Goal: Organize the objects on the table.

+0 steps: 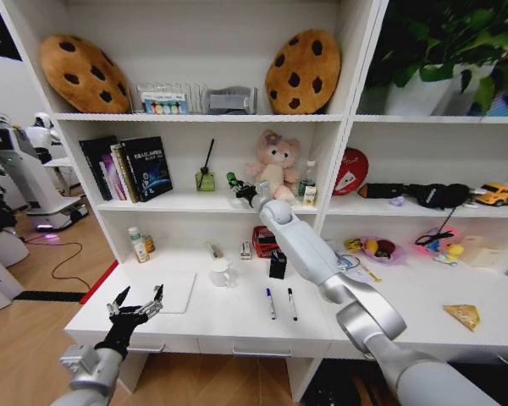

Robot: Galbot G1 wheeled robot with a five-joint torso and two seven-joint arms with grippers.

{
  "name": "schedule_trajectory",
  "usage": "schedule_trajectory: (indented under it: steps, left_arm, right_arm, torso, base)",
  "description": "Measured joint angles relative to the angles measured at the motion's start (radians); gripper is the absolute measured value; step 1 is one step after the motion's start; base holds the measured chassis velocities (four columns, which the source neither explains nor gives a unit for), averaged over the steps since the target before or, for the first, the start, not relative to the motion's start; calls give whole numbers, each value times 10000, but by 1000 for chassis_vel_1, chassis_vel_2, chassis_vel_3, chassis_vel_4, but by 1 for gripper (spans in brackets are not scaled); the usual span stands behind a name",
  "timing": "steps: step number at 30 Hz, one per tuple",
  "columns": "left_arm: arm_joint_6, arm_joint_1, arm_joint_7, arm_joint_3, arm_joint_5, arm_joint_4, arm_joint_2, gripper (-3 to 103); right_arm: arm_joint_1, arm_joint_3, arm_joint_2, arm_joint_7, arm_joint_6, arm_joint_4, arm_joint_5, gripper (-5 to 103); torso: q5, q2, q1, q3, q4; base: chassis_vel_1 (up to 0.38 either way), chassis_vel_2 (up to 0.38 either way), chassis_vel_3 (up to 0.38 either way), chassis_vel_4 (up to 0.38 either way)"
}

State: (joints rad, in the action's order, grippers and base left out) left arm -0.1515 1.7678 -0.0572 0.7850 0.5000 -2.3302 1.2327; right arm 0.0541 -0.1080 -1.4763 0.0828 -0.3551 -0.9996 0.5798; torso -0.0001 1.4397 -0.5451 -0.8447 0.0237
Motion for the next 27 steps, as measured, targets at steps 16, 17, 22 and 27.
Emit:
schedule_trajectory:
  steps: [16, 17, 22, 27]
  left_arm:
    - [-1, 0, 0, 0, 1, 0, 0, 100]
    - [-1, 0, 0, 0, 0, 0, 0, 100]
    - [-3, 0, 4, -2, 1, 0, 0, 100]
    - [-2, 0, -4, 0, 0, 0, 0, 100]
  right_arm:
    - [-123, 76, -174, 153, -238, -156, -283, 64]
    - [-46, 67, -67, 188, -233, -432, -283, 70]
    - [698, -162, 847, 666, -571, -3101, 132, 86]
    - [1643, -302, 1730, 1090, -1310, -5755, 878, 99]
  torso:
    - [0, 1, 2, 2, -2]
    - [1, 0, 2, 2, -2]
    - [3, 1, 1, 2, -1]
    - [2, 3, 4, 4, 1]
  base:
    - [0, 0, 0, 0]
    - [0, 0, 0, 0]
    - [0, 0, 0, 0]
    - [0, 0, 0, 0]
